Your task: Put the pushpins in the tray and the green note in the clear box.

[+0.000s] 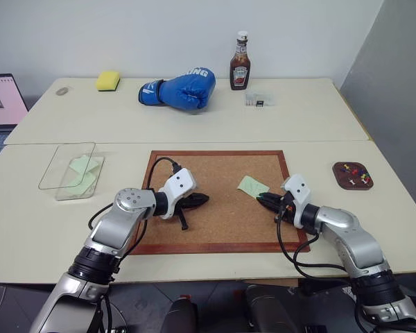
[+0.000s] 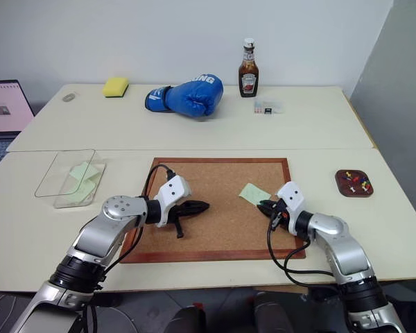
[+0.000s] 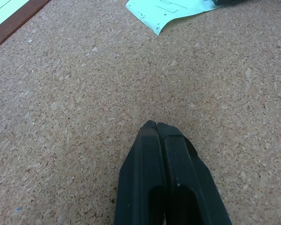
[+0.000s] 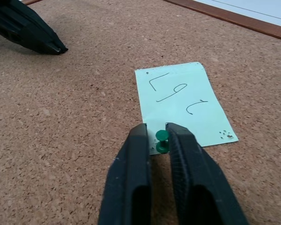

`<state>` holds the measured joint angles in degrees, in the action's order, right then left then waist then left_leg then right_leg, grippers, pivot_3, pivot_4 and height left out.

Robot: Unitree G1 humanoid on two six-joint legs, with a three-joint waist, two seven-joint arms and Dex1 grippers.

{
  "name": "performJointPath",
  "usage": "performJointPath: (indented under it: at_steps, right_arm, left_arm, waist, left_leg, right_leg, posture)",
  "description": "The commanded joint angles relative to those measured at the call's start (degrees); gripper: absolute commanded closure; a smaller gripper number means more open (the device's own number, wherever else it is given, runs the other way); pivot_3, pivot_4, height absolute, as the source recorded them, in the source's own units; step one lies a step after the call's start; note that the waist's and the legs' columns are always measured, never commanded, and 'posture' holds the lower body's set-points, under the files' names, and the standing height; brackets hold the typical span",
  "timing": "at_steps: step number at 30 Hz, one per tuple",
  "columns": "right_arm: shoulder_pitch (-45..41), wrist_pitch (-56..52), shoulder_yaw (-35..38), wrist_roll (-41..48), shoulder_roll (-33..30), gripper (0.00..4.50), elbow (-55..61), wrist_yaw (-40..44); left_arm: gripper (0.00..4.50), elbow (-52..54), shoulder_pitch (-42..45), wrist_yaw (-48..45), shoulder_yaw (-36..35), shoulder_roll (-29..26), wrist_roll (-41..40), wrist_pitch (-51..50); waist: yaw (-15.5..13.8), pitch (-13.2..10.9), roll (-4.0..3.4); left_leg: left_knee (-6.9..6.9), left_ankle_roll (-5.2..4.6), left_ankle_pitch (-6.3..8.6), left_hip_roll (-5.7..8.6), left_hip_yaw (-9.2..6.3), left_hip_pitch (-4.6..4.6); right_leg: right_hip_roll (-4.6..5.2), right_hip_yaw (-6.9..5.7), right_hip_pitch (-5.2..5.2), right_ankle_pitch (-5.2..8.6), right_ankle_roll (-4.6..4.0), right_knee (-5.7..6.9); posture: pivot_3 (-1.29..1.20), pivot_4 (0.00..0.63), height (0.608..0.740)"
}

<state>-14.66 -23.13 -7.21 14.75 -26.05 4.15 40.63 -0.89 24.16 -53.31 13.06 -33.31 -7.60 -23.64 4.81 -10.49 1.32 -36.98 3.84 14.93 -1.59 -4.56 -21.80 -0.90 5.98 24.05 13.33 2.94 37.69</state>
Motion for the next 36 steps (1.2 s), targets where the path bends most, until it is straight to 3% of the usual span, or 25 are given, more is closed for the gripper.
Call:
performJointPath:
  at_steps: [1, 20, 26, 30, 36]
  right_arm:
    - [-0.59, 0.66, 1.48, 0.65, 0.02, 4.49, 1.27, 0.30]
    - [-4.55, -6.34, 4.90, 6.24, 1.19, 4.49, 10.76, -2.16]
    - [-5.53, -6.72, 5.66, 6.09, 0.22, 4.49, 11.78, -2.26]
    - [-6.04, -6.82, 5.91, 6.08, -0.12, 4.50, 12.22, -2.55]
    - [-6.81, -7.59, 6.28, 6.44, -0.22, 4.50, 13.01, -2.88]
  left_arm:
    - [4.50, -0.16, -1.12, -0.10, 0.61, -0.13, 0.55, -1.09]
    - [4.50, -0.64, -1.43, -0.51, 1.24, 0.06, 0.67, -0.91]
    - [4.50, 1.98, -0.98, -0.19, -3.60, 2.75, -6.17, -7.01]
    - [3.78, 4.77, 0.05, -0.05, -8.71, 4.57, -13.54, -14.20]
    - [2.71, 8.52, 1.72, -0.03, -8.74, 3.88, -14.46, -13.49]
  waist:
    - [0.00, 0.00, 0.00]
    - [-0.03, 0.02, 0.03]
    - [-0.04, 0.01, 0.03]
    - [-0.03, -0.02, 0.06]
    - [-0.04, -0.04, 0.06]
  left_leg:
    - [0.00, 0.00, 0.00, 0.00, 0.00, 0.00]
    - [0.00, 0.00, 0.00, 0.00, -0.05, 0.00]
    - [0.01, 0.00, 0.00, 0.00, -0.04, -0.05]
    - [-0.01, 0.00, 0.00, 0.00, -0.05, -0.07]
    - [0.01, 0.00, 0.00, -0.01, -0.05, -0.11]
  right_leg:
    - [0.00, 0.00, 0.00, 0.00, 0.00, 0.00]
    - [0.00, -0.06, -0.01, 0.01, -0.01, 0.01]
    - [0.01, -0.05, 0.01, 0.01, -0.01, -0.02]
    - [0.01, -0.06, 0.03, 0.01, -0.01, -0.01]
    - [0.00, -0.07, 0.06, 0.01, -0.01, -0.01]
  posture:
    - [0.00, 0.150, 0.740]
    - [0.00, 0.150, 0.740]
    - [0.00, 0.150, 0.740]
    - [0.00, 0.150, 0.740]
    - [0.00, 0.150, 0.740]
